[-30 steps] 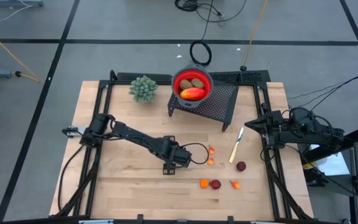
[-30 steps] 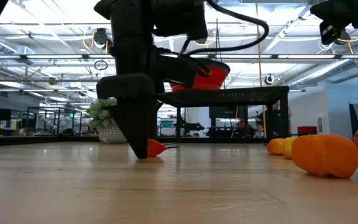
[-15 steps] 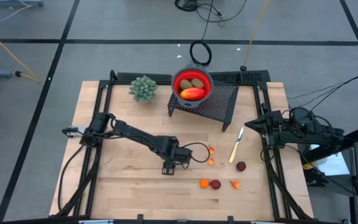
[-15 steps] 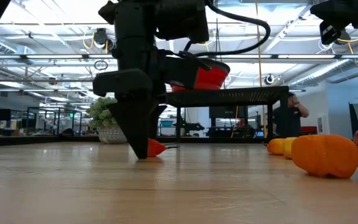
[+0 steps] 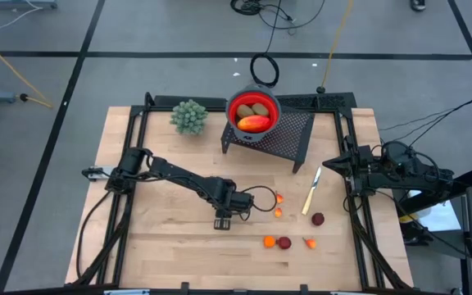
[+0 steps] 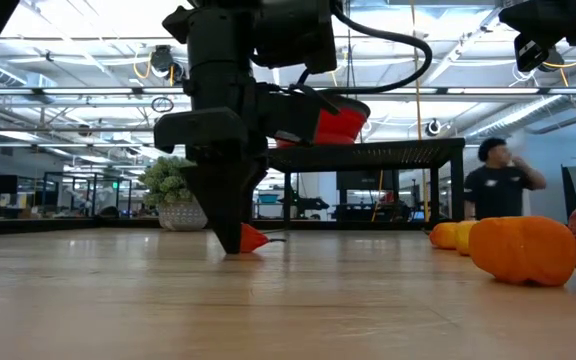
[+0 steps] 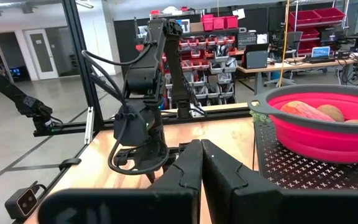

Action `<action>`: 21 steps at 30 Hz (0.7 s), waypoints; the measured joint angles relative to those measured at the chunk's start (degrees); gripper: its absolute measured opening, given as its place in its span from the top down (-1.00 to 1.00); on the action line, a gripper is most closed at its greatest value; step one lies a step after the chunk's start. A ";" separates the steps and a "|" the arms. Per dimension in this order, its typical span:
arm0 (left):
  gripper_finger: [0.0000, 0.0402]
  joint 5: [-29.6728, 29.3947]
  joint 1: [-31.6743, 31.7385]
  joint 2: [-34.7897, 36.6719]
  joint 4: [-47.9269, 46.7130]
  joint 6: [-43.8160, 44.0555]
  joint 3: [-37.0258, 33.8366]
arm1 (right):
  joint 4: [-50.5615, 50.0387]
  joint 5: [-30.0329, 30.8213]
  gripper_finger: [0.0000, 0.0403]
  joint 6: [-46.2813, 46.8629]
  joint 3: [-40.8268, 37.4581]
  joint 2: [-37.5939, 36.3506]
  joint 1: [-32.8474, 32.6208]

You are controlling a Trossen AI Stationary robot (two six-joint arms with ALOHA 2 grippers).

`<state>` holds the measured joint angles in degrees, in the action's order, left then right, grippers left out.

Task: Pick & Place Fruit
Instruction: Put the pear into the red strainer bowl

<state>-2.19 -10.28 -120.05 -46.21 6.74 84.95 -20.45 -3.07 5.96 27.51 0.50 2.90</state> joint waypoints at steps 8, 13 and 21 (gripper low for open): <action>0.53 -1.24 0.34 0.29 -3.07 1.26 3.86 | 0.00 0.00 1.00 0.00 0.00 0.00 0.00; 0.52 -0.09 0.60 3.54 -4.72 1.53 6.69 | 0.00 0.00 1.00 0.00 0.00 0.00 0.00; 0.51 3.67 1.42 15.12 4.77 5.57 7.26 | 0.01 -0.02 1.00 0.01 0.02 0.00 0.00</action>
<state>1.48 -8.86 -104.93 -41.44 12.31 92.20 -20.43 -3.09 5.96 27.53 0.49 2.90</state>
